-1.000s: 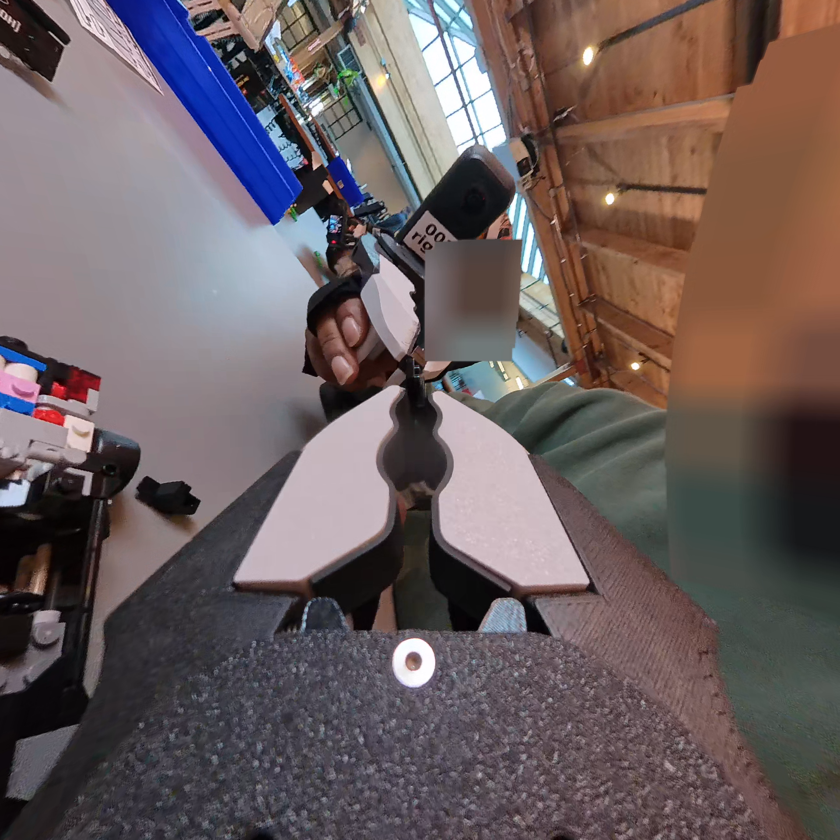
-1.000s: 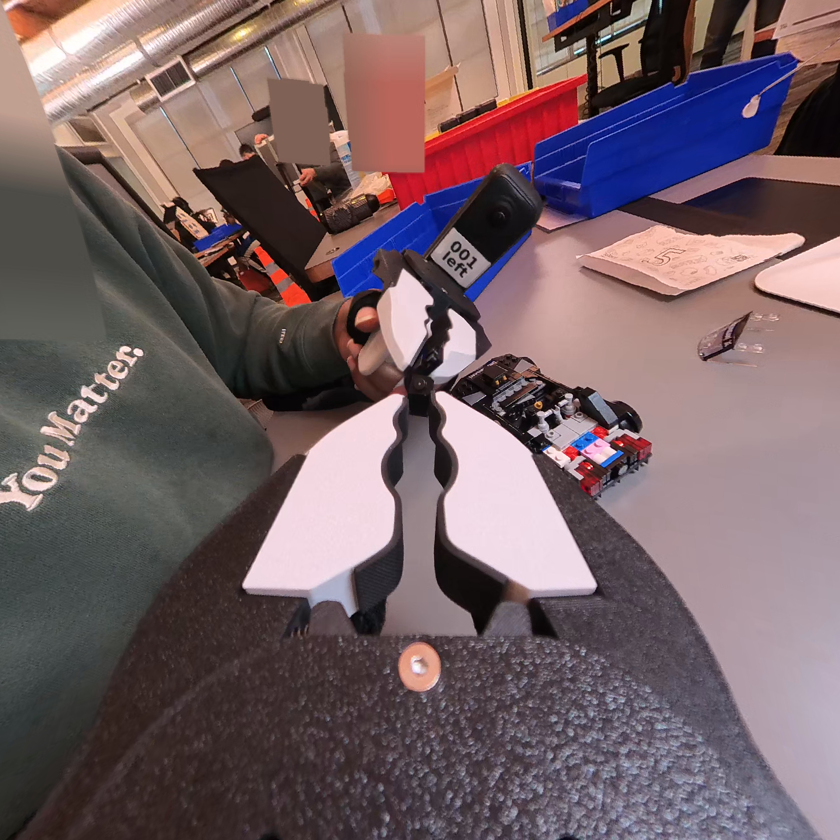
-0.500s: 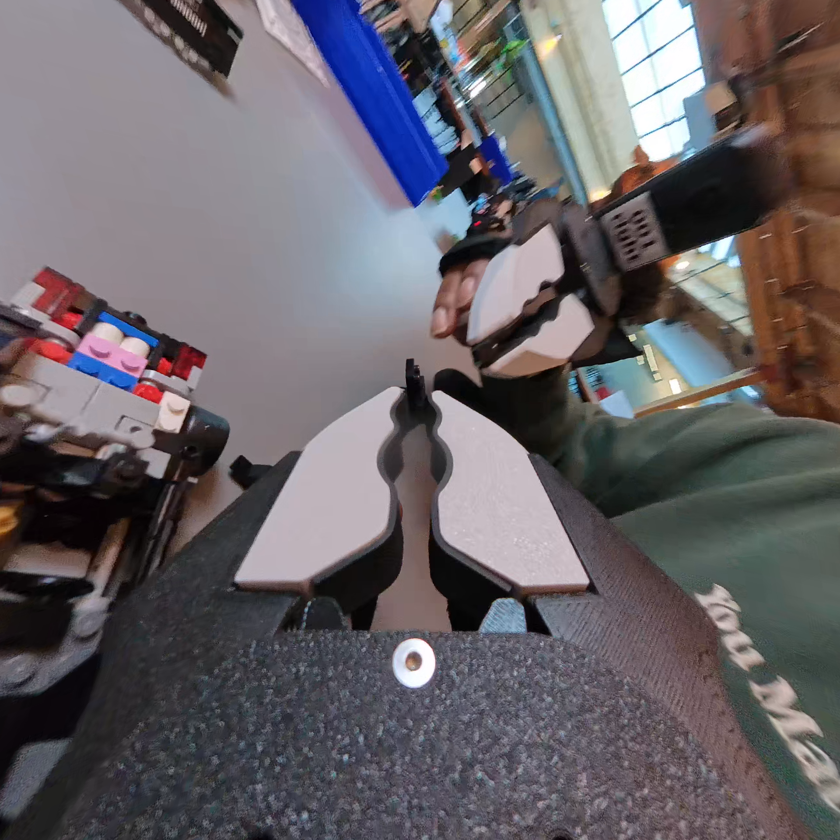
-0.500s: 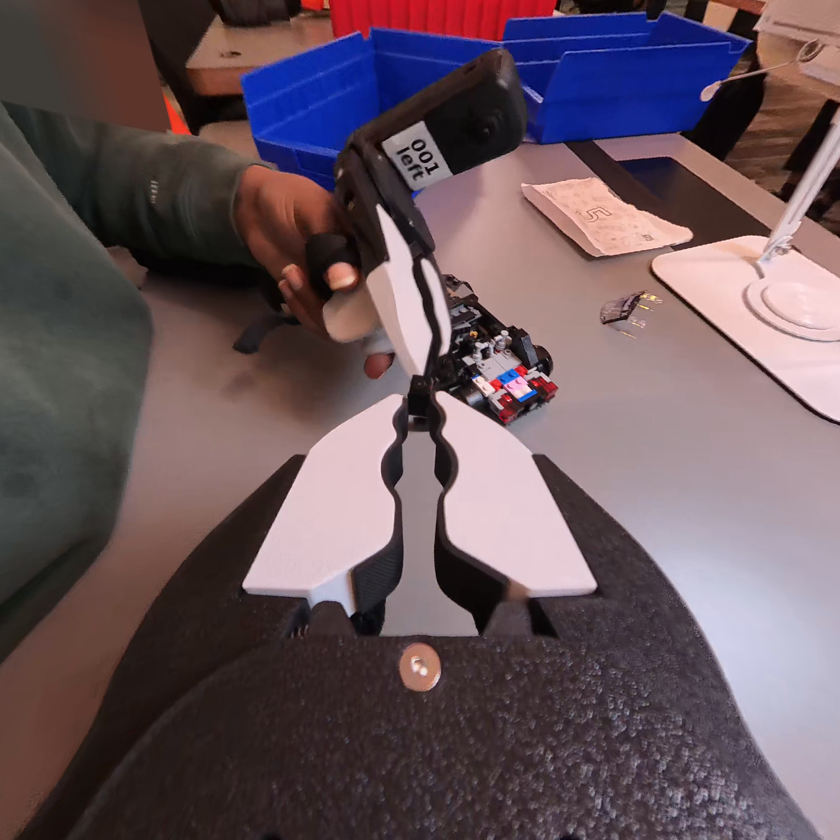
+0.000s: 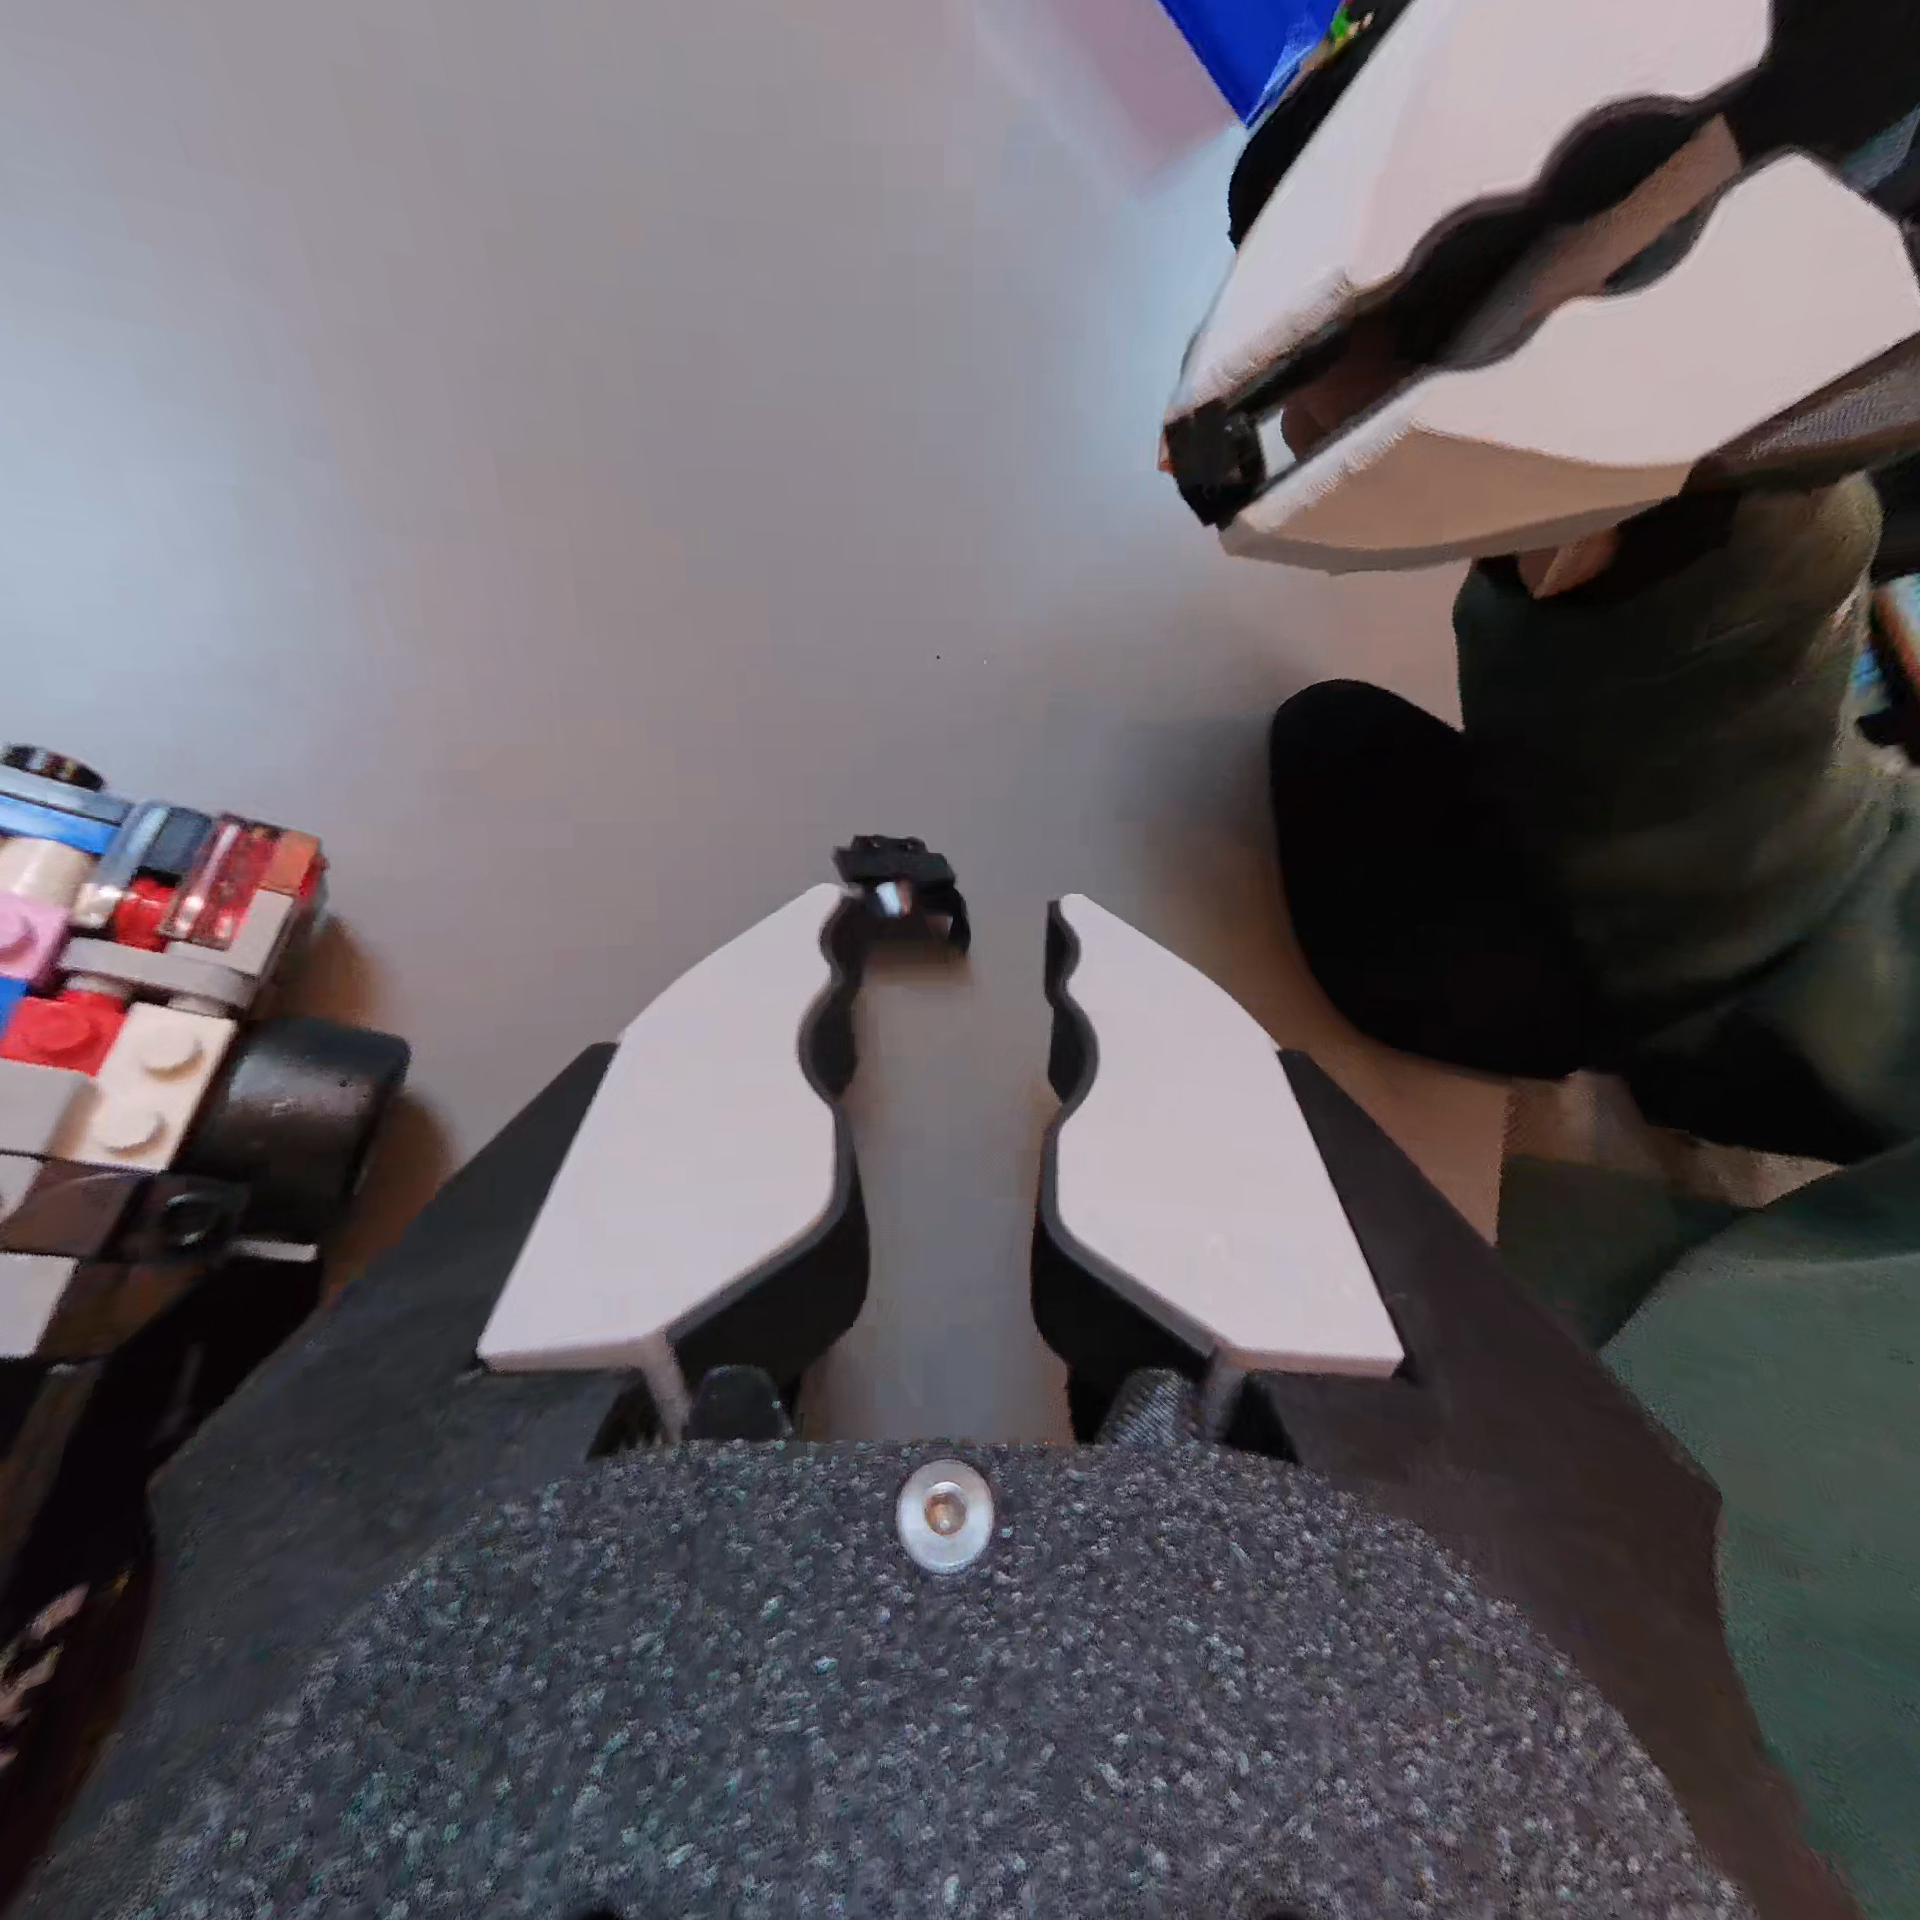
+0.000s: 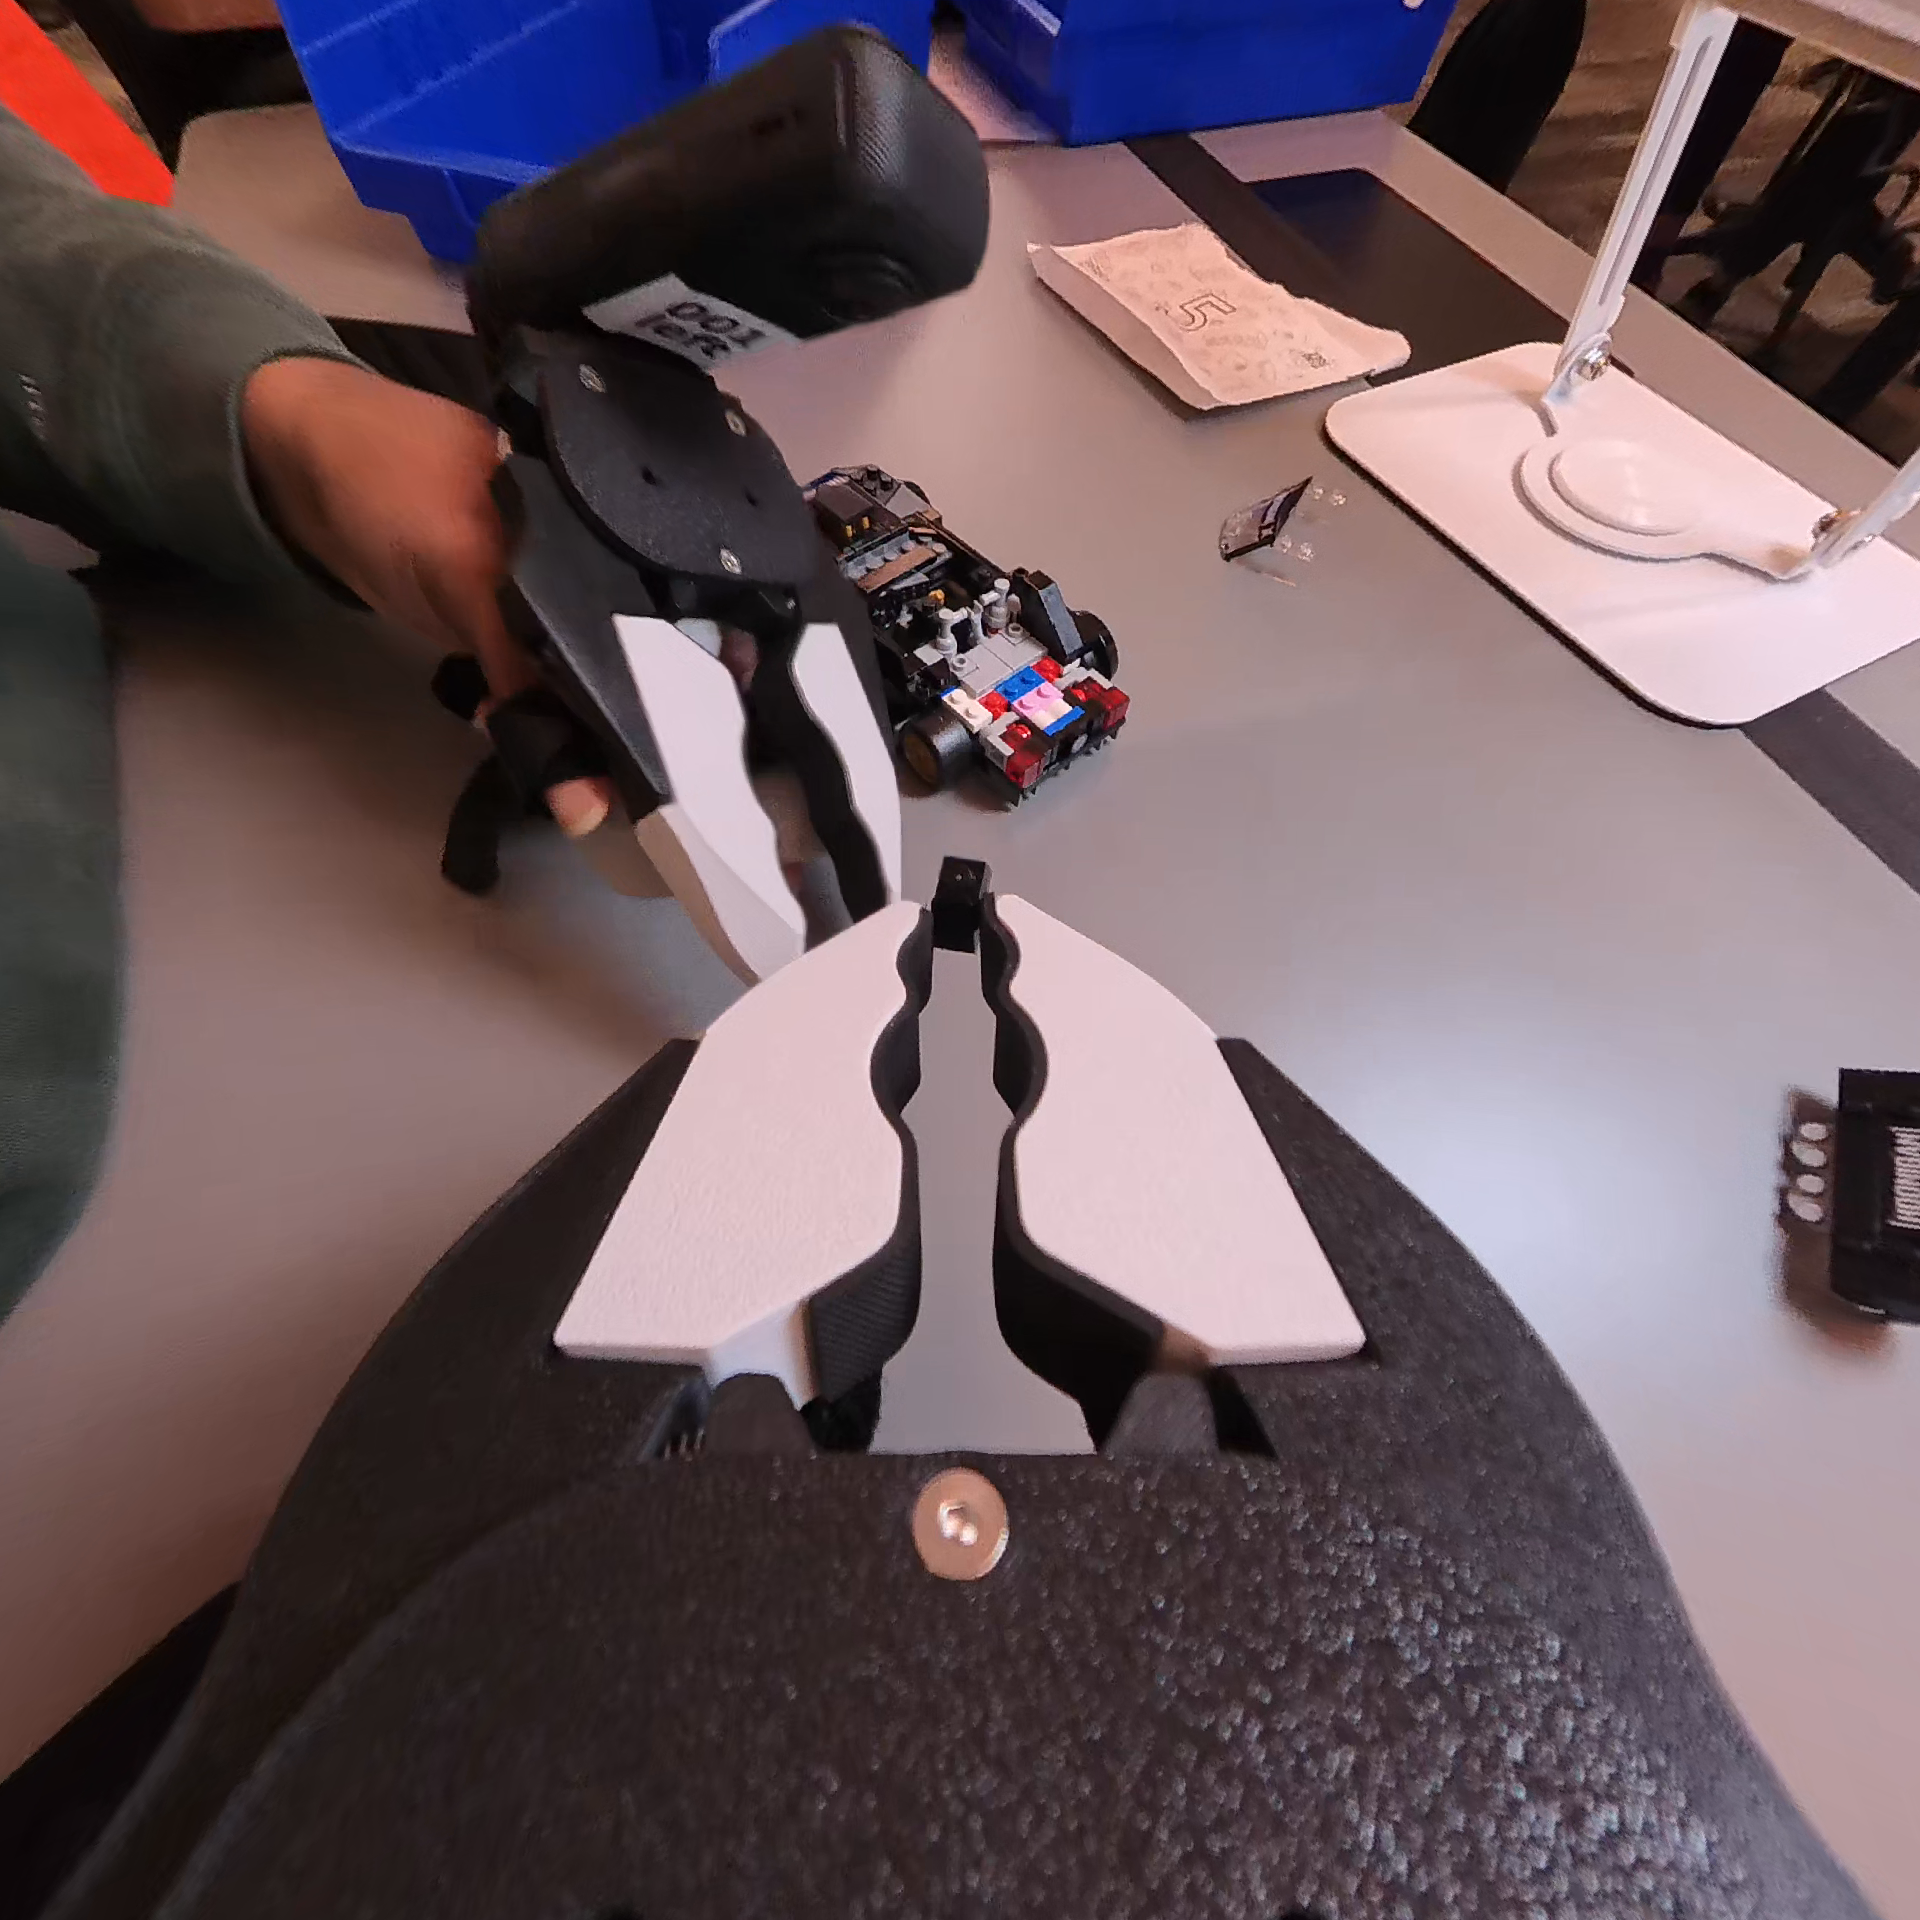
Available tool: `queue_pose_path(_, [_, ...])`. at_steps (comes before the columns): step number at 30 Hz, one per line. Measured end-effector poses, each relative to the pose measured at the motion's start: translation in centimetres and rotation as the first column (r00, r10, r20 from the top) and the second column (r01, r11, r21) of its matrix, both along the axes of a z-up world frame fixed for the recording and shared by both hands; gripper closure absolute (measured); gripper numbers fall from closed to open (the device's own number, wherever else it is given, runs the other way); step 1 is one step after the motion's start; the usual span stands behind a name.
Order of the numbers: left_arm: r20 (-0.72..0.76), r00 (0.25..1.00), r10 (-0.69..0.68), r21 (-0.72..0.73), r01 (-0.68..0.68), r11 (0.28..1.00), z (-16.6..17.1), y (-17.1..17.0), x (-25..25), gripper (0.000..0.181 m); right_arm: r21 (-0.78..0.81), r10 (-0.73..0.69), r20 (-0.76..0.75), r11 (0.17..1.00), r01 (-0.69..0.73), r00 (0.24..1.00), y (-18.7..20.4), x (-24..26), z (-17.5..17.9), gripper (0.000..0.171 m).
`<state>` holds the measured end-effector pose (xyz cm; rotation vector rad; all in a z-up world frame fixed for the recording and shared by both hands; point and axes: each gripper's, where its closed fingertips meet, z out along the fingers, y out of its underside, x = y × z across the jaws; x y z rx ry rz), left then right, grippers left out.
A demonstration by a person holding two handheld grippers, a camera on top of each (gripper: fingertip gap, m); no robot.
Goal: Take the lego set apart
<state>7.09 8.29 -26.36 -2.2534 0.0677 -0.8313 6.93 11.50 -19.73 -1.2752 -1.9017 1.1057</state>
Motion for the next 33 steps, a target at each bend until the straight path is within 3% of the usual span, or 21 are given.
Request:
queue_pose_path(3, [-0.106, 0.994, -0.03, 0.042, 0.034, 0.999, 0.8, -0.6, -0.5, 0.141, 0.004, -0.009, 0.003, 1.0, 0.009, 1.0, 0.3, 0.1, -0.1, 0.162])
queue_pose_path(8, [-0.255, 0.965, -0.067, 0.084, 0.091, 0.992, 1.4, -1.7, -1.8, 0.146, 0.006, -0.027, 0.03, 1.0, 0.027, 0.999, 0.8, 0.3, -0.5, 0.162])
queue_pose_path(13, [-0.279, 0.955, -0.098, 0.058, 0.118, 0.991, 0.1, -2.4, -2.0, 0.149, -0.014, 0.059, 0.144, 0.998, -0.058, 0.988, -0.9, 1.1, -2.3, 0.162])
queue_pose_path(18, [-0.251, 0.963, -0.099, 0.096, 0.127, 0.987, 1.6, -2.7, -2.7, 0.155, -0.015, 0.158, 0.262, 0.987, -0.159, 0.952, -4.1, 1.0, -4.9, 0.162])
queue_pose_path(25, [-0.267, 0.962, -0.05, 0.16, 0.096, 0.983, 2.8, -3.4, -5.3, 0.159, 0.05, 0.076, 0.373, 0.994, -0.101, 0.925, -3.5, 0.3, -7.6, 0.163])
queue_pose_path(29, [-0.24, 0.969, -0.054, 0.164, 0.095, 0.982, 2.2, -4.2, -5.7, 0.16, 0.079, -0.008, 0.33, 0.997, -0.019, 0.944, -1.6, -0.2, -7.0, 0.163])
queue_pose_path(33, [-0.251, 0.965, -0.081, 0.228, 0.14, 0.964, 2.4, -4.4, -5.0, 0.159, -0.054, 0.098, 0.111, 0.994, -0.092, 0.989, -3.9, -1.4, -3.2, 0.163])
